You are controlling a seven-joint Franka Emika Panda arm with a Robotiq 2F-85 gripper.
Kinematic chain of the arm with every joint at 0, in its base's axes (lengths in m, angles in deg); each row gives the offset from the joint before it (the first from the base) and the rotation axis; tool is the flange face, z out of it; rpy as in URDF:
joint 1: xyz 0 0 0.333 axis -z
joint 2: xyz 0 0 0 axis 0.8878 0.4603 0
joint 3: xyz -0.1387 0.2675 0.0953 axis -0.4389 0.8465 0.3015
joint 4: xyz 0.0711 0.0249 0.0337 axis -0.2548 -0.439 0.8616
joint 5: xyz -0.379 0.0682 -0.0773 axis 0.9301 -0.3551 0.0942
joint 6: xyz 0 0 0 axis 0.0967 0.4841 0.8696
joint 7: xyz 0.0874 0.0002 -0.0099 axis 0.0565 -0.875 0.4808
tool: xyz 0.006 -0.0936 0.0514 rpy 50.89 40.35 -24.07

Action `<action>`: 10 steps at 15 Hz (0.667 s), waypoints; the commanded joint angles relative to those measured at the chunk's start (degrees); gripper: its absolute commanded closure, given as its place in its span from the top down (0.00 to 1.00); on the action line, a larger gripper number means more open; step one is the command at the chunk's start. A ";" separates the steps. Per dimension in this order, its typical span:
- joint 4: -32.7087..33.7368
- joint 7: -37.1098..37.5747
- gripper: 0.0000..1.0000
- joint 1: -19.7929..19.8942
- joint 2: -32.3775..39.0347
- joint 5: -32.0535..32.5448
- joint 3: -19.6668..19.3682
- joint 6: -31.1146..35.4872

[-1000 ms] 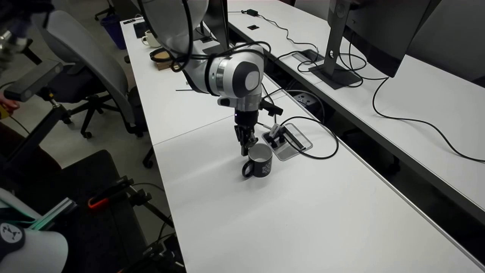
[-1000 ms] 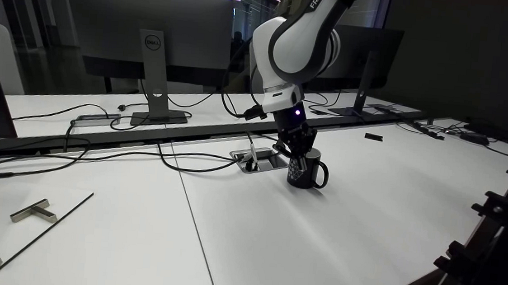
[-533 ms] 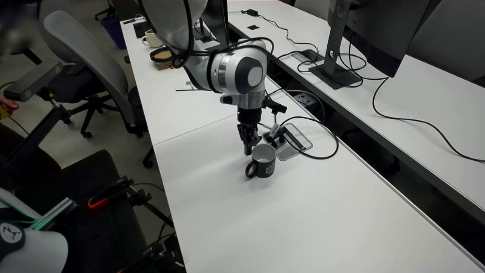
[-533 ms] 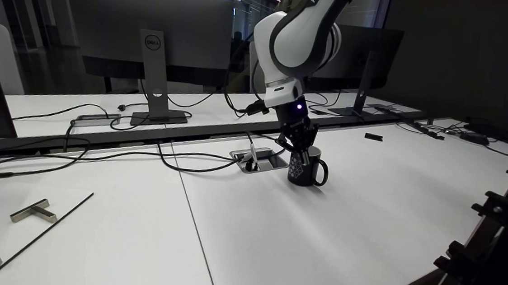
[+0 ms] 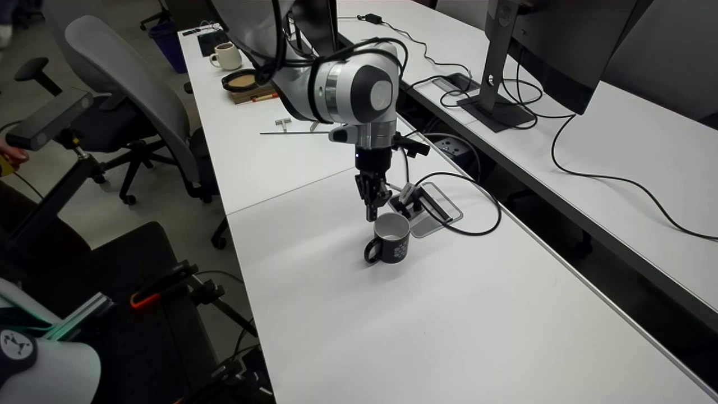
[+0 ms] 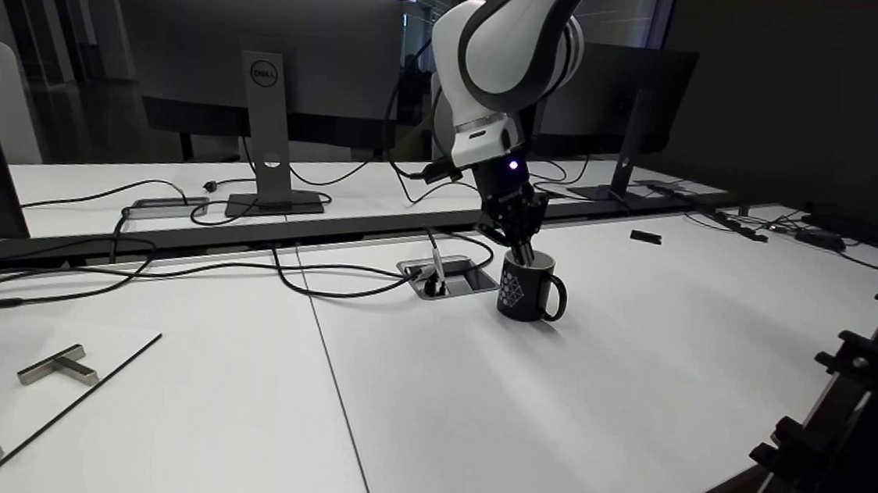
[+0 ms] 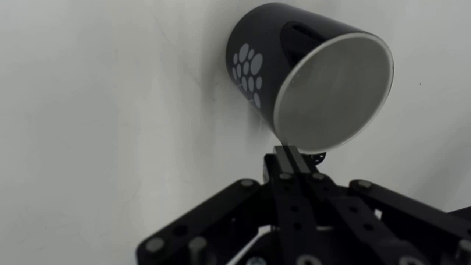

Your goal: Push the cup to the right on the table

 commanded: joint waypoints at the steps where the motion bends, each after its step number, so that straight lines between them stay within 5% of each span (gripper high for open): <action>1: -1.68 1.30 0.00 -1.64 -2.59 0.90 -0.72 0.02; 10: -11.53 15.73 0.00 -5.96 -14.69 3.55 -0.92 6.04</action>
